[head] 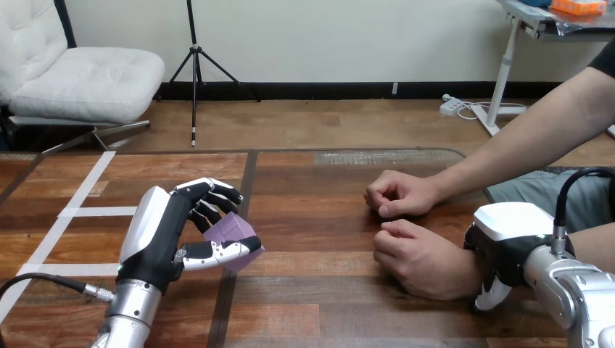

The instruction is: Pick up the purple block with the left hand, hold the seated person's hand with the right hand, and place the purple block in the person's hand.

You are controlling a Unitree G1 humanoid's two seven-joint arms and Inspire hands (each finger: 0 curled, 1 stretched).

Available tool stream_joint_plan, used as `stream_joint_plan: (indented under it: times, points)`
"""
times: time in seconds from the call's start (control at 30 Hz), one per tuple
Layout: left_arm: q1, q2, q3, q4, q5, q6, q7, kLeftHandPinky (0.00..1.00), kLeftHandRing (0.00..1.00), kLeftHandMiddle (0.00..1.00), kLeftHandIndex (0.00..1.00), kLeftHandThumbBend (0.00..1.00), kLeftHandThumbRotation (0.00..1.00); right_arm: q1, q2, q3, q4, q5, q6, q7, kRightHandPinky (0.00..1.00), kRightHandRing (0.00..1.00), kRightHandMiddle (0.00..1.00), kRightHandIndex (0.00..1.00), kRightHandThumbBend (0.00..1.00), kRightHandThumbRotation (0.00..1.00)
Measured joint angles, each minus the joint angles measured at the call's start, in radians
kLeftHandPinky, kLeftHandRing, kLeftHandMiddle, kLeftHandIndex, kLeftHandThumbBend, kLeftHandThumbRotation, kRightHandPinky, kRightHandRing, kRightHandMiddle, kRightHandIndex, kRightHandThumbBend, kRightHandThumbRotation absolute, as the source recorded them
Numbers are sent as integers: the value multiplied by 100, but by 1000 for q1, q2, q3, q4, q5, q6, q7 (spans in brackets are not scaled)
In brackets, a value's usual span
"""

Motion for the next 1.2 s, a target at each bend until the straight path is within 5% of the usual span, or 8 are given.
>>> stream_joint_plan:
  times: [1.2]
  points:
    - [0, 0, 1, -4, -2, -7, -15, 39, 46, 54, 57, 64, 16, 49, -34, -21, -79, 70, 9, -45, 37, 46, 52, 54, 76, 0]
